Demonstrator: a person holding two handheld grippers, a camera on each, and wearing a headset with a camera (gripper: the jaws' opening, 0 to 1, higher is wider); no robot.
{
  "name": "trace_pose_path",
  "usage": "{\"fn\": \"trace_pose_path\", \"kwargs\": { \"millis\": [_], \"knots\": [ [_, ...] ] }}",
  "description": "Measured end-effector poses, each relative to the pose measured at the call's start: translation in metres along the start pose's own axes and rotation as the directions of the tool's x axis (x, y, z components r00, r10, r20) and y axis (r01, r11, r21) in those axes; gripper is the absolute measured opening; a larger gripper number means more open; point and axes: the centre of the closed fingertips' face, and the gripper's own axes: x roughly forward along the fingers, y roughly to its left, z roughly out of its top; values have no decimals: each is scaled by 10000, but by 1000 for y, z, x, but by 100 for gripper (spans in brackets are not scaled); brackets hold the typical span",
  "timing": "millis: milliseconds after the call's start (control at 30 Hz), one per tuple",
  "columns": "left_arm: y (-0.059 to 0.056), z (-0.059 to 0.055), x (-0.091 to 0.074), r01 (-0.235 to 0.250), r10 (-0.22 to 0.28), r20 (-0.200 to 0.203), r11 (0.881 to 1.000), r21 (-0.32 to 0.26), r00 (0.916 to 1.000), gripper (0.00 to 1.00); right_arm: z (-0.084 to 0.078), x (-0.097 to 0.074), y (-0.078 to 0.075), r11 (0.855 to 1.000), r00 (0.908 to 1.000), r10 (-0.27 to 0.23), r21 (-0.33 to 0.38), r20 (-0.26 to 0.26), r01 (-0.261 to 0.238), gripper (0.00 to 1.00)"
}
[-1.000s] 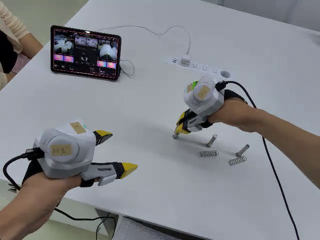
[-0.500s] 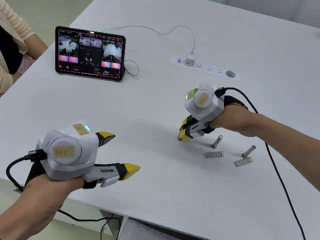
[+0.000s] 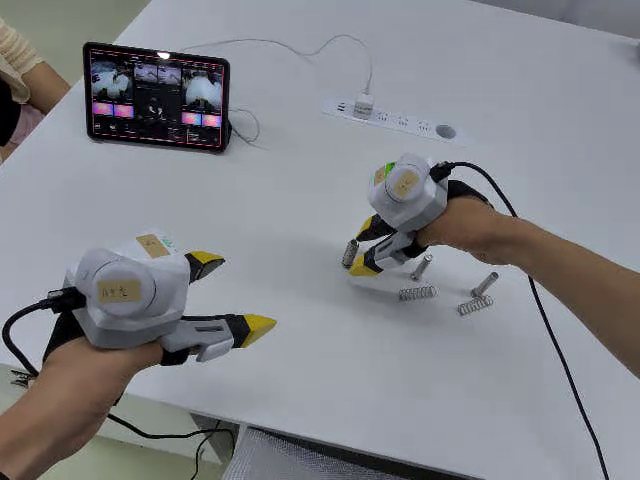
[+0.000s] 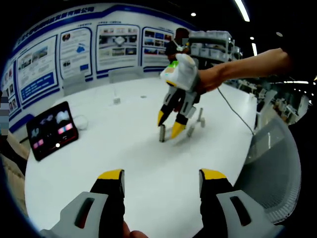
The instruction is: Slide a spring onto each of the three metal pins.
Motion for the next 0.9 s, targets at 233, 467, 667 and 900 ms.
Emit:
{"fn": "trace_pose_path", "kwargs": {
  "millis": [233, 467, 667, 900],
  "knots": [
    [-7, 11, 11, 180, -182, 163, 9998, 117, 9997, 62, 9, -38, -1, 9931, 9879, -967, 777, 1210, 877, 54],
    [-15, 24, 27, 436, -443, 286, 9987, 256, 9986, 63, -7, -72, 5, 9714, 9670, -1580, 2073, 2001, 1158, 61],
    [-25, 31, 38, 702, -715, 318, 9967, 399, 9969, 64, -38, -88, 6, 9422, 9493, -2197, 3012, 2247, 1468, 64],
    [-28, 36, 42, 823, -839, 341, 9954, 481, 9959, 65, -54, -101, 16, 9038, 9226, -2933, 3871, 2506, 1822, 68]
  ]
}}
